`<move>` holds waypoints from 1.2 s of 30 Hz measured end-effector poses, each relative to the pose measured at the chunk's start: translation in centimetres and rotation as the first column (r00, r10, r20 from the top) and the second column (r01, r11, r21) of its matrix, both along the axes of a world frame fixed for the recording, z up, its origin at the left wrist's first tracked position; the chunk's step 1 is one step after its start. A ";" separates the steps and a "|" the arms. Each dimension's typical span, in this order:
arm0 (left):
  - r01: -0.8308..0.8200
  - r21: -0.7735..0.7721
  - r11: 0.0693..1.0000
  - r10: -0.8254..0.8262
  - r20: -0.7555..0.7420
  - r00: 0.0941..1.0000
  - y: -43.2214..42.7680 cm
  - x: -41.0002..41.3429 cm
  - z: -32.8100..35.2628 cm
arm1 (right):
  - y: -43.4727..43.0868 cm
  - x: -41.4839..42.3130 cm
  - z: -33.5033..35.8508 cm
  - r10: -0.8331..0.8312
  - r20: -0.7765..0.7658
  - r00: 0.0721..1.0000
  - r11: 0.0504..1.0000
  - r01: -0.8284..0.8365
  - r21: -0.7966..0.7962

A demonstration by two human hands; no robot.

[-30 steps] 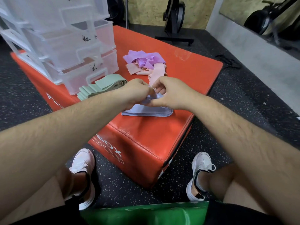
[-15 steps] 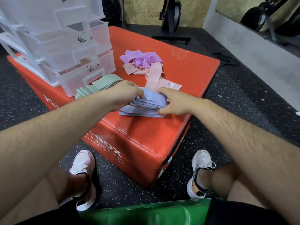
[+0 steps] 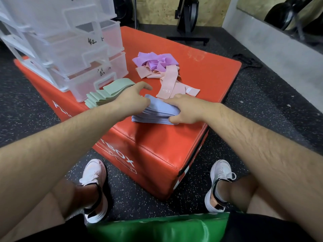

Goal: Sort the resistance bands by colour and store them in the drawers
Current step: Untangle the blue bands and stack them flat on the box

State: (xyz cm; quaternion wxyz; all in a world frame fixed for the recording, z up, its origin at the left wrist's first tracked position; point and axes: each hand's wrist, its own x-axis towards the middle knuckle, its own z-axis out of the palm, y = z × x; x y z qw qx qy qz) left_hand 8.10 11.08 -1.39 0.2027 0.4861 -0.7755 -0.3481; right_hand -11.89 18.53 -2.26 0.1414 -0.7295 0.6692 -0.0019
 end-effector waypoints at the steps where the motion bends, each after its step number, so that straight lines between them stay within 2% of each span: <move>1: 0.016 -0.043 0.999 -0.016 0.018 1.000 -0.1 0.1 -0.1 | -0.1 0.1 -0.1 0.016 -0.008 1.000 1.000 -0.016 -0.006; 5: 0.140 -0.221 0.965 -0.088 0.228 0.970 -0.4 0.4 -1.2 | -0.2 0.8 -0.1 0.012 -0.057 0.998 0.999 -0.009 0.050; 8: 0.192 -0.216 0.957 -0.108 0.349 0.931 -0.2 0.7 -2.3 | -0.5 1.5 0.3 -0.060 0.015 0.998 0.996 0.058 0.068; 13: 0.239 -0.432 0.869 -0.006 0.476 0.880 0.2 0.8 -2.1 | -0.7 0.8 0.0 -0.179 0.049 0.983 0.982 0.176 0.063; 17: 0.282 -0.301 0.911 -0.107 0.487 0.867 -0.2 1.1 -1.8 | -0.6 1.1 0.0 -0.261 0.092 0.961 0.964 0.256 0.067; 20: 0.284 -0.326 0.902 -0.093 0.495 0.864 -0.3 1.0 -1.8 | -0.7 1.7 -0.3 -0.344 0.201 0.917 0.939 0.341 0.048; 24: 0.343 -0.318 0.884 -0.134 0.529 0.838 -0.8 0.9 -1.9 | -0.8 2.0 -0.4 -0.407 0.305 0.861 0.913 0.396 0.099; 26: 0.400 -0.307 0.864 -0.206 0.510 0.835 -1.1 1.1 -1.6 | -0.4 1.9 -0.1 -0.361 0.329 0.873 0.933 0.337 0.128; 27: 0.461 -0.331 0.823 -0.248 0.521 0.817 -1.1 1.3 -1.4 | 0.0 1.8 0.0 -0.319 0.331 0.888 0.948 0.292 0.129; 30: 0.634 -0.325 0.702 -0.341 0.628 0.699 -0.8 1.7 -1.6 | 1.3 2.1 -0.2 -0.177 0.233 0.956 0.984 0.176 0.025; 33: 0.665 -0.276 0.694 -0.379 0.645 0.664 -0.3 1.8 -2.6 | 2.3 2.5 -1.3 -0.085 0.169 0.982 0.992 0.100 -0.082; 36: 0.674 -0.347 0.652 -0.350 0.651 0.674 -0.4 2.3 -2.8 | 2.7 2.2 -1.6 -0.035 0.181 0.983 0.990 0.059 -0.130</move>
